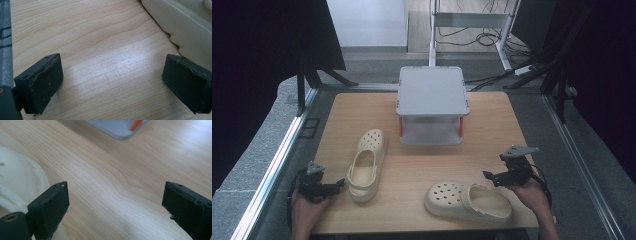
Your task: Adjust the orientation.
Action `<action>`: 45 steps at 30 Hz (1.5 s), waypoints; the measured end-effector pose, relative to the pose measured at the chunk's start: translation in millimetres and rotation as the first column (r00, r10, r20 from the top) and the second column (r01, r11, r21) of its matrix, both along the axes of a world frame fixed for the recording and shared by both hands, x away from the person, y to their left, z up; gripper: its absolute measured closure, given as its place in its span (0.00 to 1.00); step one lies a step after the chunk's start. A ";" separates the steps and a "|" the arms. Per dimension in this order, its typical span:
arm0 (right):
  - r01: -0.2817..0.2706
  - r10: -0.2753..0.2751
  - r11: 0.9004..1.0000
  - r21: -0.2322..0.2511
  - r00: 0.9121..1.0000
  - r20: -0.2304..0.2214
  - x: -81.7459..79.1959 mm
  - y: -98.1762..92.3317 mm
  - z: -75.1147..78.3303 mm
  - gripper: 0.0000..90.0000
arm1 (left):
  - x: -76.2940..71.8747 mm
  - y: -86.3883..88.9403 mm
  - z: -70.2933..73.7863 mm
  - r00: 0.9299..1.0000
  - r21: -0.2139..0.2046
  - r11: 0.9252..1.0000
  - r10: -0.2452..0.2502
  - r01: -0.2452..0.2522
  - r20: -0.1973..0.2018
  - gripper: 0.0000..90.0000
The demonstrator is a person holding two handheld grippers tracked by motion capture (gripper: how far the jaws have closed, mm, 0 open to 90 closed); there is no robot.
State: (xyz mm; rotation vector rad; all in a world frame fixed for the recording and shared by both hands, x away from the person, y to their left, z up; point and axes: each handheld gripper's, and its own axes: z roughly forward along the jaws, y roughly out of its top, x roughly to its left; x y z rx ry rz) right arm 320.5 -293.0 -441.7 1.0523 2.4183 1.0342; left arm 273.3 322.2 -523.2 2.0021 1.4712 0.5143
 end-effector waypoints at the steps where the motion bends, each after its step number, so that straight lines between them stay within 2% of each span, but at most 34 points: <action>1: 0.000 0.000 1.000 0.000 1.000 0.000 0.0 0.0 0.0 0.08 | 0.0 0.0 0.0 1.000 0.000 1.000 0.000 0.000 0.000 0.04; 3: -0.013 0.013 1.000 0.010 1.000 -0.006 0.8 9.7 10.8 0.07 | 0.0 0.0 0.0 1.000 0.000 1.000 0.000 0.000 0.000 0.04; 6: -0.016 0.016 1.000 0.013 1.000 -0.012 2.3 17.4 17.6 0.06 | 0.0 0.0 0.0 1.000 0.000 1.000 0.000 0.000 0.000 0.04; 7: -0.023 0.023 1.000 0.020 1.000 -0.021 4.3 26.5 23.8 0.06 | 0.0 0.0 0.0 1.000 0.000 1.000 0.000 0.000 0.000 0.04; 12: -0.048 0.048 0.999 0.007 0.998 -0.027 8.5 50.0 35.1 0.06 | 0.0 0.1 0.0 1.000 0.001 1.000 -0.001 0.001 0.000 0.04; 13: -0.069 0.069 0.998 0.002 0.997 -0.024 11.2 64.0 40.4 0.06 | 0.0 0.2 0.2 1.000 0.003 1.000 -0.002 0.002 -0.002 0.04; 17: -0.117 0.117 0.993 -0.014 0.993 -0.017 17.0 98.5 50.5 0.06 | 0.0 0.2 0.1 1.000 0.002 1.000 -0.002 0.002 -0.001 0.04; 18: -0.117 0.117 0.993 -0.014 0.993 -0.017 17.0 98.5 50.5 0.06 | 0.0 0.2 0.1 1.000 0.002 1.000 -0.002 0.002 -0.001 0.04; 19: -0.147 0.147 0.989 -0.011 0.989 -0.020 20.5 117.6 54.5 0.06 | 0.0 0.2 -0.2 1.000 0.002 1.000 -0.003 0.003 0.003 0.04; 20: -0.147 0.147 0.989 -0.011 0.989 -0.020 20.5 117.6 54.5 0.06 | 0.0 0.2 -0.2 1.000 0.002 1.000 -0.003 0.003 0.003 0.04; 21: -0.171 0.171 0.985 -0.006 0.985 -0.034 24.3 137.1 57.1 0.06 | 0.0 0.3 0.0 1.000 0.001 1.000 -0.004 0.004 0.002 0.04; 22: -0.182 0.181 0.983 -0.007 0.983 -0.040 26.2 146.7 57.8 0.06 | 0.0 0.3 0.0 1.000 0.001 1.000 -0.004 0.004 0.002 0.04; 23: -0.182 0.181 0.983 -0.007 0.983 -0.040 26.2 146.7 57.8 0.06 | 0.0 0.3 0.0 1.000 0.001 1.000 -0.004 0.004 0.002 0.04; 24: -0.187 0.187 0.982 -0.009 0.981 -0.047 27.9 156.3 58.0 0.06 | 0.0 0.3 0.0 1.000 0.001 1.000 -0.004 0.004 0.002 0.04; 25: -0.198 0.197 0.980 -0.020 0.979 -0.057 31.3 174.4 56.9 0.06 | 0.0 0.2 -0.2 1.000 0.002 1.000 -0.004 0.004 0.003 0.04; 26: -0.198 0.197 0.980 -0.020 0.979 -0.057 31.3 174.4 56.9 0.06 | 0.0 0.2 -0.2 1.000 0.002 1.000 -0.004 0.004 0.003 0.04; 27: -0.198 0.197 0.980 -0.015 0.978 -0.072 34.5 191.0 54.3 0.06 | 0.0 0.2 -0.1 1.000 0.001 1.000 -0.005 0.005 0.003 0.04; 28: -0.198 0.197 0.980 -0.015 0.978 -0.072 34.5 191.0 54.3 0.06 | 0.0 0.2 -0.1 1.000 0.001 1.000 -0.005 0.005 0.003 0.04; 29: -0.200 0.199 0.980 -0.008 0.976 -0.088 37.8 206.6 51.3 0.07 | 0.0 0.0 -0.3 1.000 -0.001 1.000 -0.004 0.004 0.005 0.04; 30: -0.200 0.199 0.980 -0.008 0.976 -0.088 37.8 206.6 51.3 0.07 | 0.0 0.0 -0.3 1.000 -0.001 1.000 -0.004 0.004 0.005 0.04; 32: -0.198 0.196 0.980 -0.012 0.976 -0.094 39.9 222.2 49.6 0.07 | -0.1 -0.1 -0.3 1.000 -0.002 1.000 -0.004 0.004 0.005 0.04; 33: -0.204 0.202 0.979 -0.009 0.975 -0.098 41.4 237.6 48.5 0.07 | -0.1 0.0 -0.3 1.000 -0.002 1.000 -0.005 0.005 0.006 0.04; 34: -0.204 0.202 0.979 -0.009 0.975 -0.098 41.4 237.6 48.5 0.07 | -0.1 0.0 -0.3 1.000 -0.002 1.000 -0.005 0.005 0.006 0.04; 36: -0.209 0.207 0.978 -0.008 0.973 -0.099 41.3 253.3 47.3 0.07 | -0.2 0.0 -0.3 1.000 -0.002 1.000 -0.006 0.006 0.006 0.05; 37: -0.213 0.211 0.977 -0.017 0.973 -0.096 40.8 268.9 44.9 0.07 | -0.2 0.0 -0.2 1.000 -0.002 1.000 -0.007 0.007 0.006 0.05; 38: -0.213 0.211 0.977 -0.017 0.973 -0.096 40.8 268.9 44.9 0.07 | -0.2 0.0 -0.2 1.000 -0.002 1.000 -0.007 0.007 0.006 0.05; 39: -0.221 0.218 0.975 -0.024 0.971 -0.097 40.9 283.5 40.9 0.07 | -0.2 0.0 -0.2 1.000 -0.002 1.000 -0.007 0.007 0.006 0.05; 40: -0.221 0.218 0.975 -0.024 0.971 -0.097 40.9 283.5 40.9 0.07 | -0.2 -0.1 -0.2 1.000 -0.003 1.000 -0.007 0.007 0.006 0.05; 41: -0.227 0.224 0.974 -0.018 0.969 -0.106 41.9 296.7 35.5 0.07 | -0.2 -0.1 -0.2 1.000 -0.002 1.000 -0.008 0.008 0.006 0.05; 43: -0.228 0.224 0.973 -0.023 0.968 -0.113 43.3 310.3 28.6 0.07 | -0.3 0.1 -0.1 1.000 -0.001 1.000 -0.010 0.010 0.005 0.05; 44: -0.228 0.224 0.973 -0.023 0.968 -0.113 43.3 310.3 28.6 0.07 | -0.3 0.1 0.0 1.000 0.000 1.000 -0.011 0.011 0.005 0.05; 45: -0.225 0.221 0.974 -0.021 0.968 -0.123 45.7 323.0 21.4 0.07 | -0.3 0.1 -0.1 1.000 0.000 1.000 -0.013 0.013 0.006 0.05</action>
